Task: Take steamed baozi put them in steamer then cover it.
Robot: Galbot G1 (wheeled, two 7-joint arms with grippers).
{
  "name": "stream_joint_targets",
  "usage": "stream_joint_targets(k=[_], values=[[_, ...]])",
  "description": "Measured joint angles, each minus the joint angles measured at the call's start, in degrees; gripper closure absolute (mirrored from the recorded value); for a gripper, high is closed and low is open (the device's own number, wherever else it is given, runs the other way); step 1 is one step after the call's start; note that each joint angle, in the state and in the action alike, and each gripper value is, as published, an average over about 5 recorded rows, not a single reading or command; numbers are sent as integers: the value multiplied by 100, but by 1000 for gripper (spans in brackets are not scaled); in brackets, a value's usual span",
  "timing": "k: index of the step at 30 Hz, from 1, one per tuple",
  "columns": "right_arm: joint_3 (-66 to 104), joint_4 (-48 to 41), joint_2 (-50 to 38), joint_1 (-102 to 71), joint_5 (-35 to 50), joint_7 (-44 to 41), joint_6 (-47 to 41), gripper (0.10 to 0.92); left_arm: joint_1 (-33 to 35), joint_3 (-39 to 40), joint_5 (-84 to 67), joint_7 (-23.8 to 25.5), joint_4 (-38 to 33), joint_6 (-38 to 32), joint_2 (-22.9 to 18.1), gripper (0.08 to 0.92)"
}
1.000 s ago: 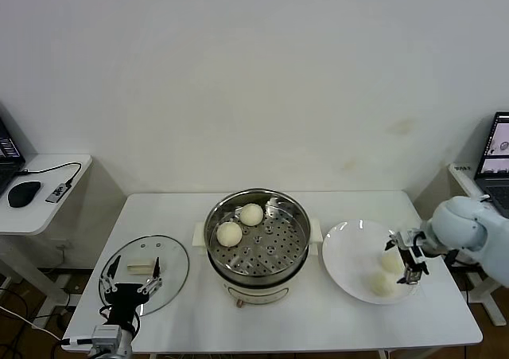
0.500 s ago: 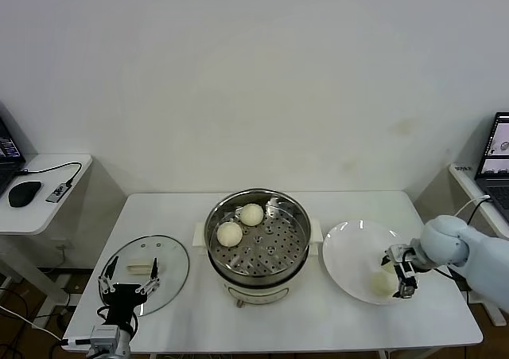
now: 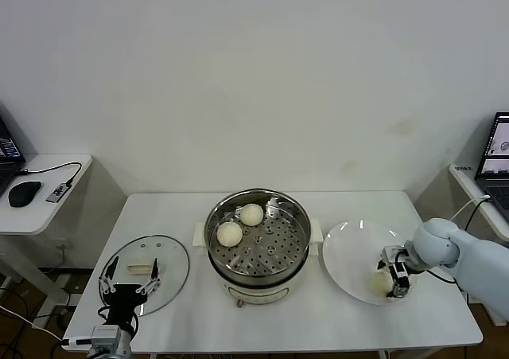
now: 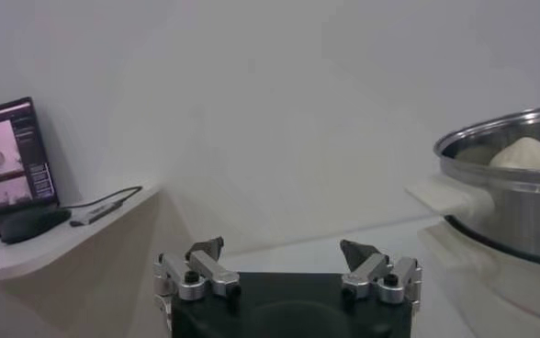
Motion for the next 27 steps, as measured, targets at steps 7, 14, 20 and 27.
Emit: stream_joint_targets(k=[7, 14, 20, 27], values=[[-21, 35, -22, 138, 113, -85, -9, 431, 2, -12, -3, 0, -22, 3, 23, 177], [-207, 93, -99, 730, 415, -231, -10, 431, -16, 6, -18, 4, -53, 5, 33, 177], [-542, 62, -10, 1676, 823, -303, -27, 431, -23, 9, -68, 5, -74, 7, 73, 177], [-1233, 113, 404, 3089, 1340, -237, -50, 431, -13, 7, -116, 8, -82, 16, 99, 177]])
